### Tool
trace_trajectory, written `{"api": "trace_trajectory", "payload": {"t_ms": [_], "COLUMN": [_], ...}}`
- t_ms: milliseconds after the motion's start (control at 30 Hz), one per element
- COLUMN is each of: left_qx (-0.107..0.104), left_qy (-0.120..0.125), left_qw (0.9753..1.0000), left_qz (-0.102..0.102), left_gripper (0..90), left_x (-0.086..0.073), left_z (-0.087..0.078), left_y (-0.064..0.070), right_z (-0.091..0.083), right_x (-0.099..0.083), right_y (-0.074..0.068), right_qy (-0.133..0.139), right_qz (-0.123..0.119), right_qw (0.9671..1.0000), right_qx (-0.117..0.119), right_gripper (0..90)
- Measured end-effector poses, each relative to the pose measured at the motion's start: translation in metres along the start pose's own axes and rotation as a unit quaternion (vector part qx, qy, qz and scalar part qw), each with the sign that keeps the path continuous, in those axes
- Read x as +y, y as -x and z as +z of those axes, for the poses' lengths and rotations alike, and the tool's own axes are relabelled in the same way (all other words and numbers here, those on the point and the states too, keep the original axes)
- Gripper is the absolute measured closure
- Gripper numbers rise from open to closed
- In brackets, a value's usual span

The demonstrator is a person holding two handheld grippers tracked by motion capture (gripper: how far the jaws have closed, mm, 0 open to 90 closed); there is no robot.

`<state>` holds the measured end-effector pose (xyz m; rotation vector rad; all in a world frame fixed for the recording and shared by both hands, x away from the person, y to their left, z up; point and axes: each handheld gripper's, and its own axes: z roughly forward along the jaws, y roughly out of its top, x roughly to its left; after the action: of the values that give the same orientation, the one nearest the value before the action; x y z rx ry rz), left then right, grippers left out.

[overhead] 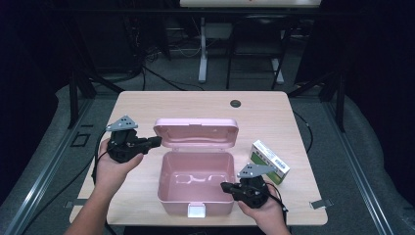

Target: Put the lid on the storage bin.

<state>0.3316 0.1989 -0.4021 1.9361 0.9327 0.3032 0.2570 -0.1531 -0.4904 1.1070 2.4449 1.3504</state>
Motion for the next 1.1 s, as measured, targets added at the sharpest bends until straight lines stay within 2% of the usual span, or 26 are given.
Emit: {"api": "trace_trajectory", "payload": {"t_ms": [533, 1100], "left_qx": [0.009, 0.010], "left_qy": [-0.002, -0.018], "left_qw": [0.9999, 0.9996], "left_qz": [-0.013, -0.017], "left_gripper": [88.9, 87.4], "left_x": [-0.006, -0.018], "left_z": [0.007, 0.016], "left_y": [-0.009, -0.013], "right_z": [0.000, 0.000], "right_x": [0.000, 0.000], "right_y": [0.000, 0.000], "right_qy": [0.000, 0.001], "right_qz": [0.000, 0.001], "right_qw": [1.0000, 1.0000], "right_qx": [0.000, 0.002], "right_gripper": [89.8, 89.9]}}
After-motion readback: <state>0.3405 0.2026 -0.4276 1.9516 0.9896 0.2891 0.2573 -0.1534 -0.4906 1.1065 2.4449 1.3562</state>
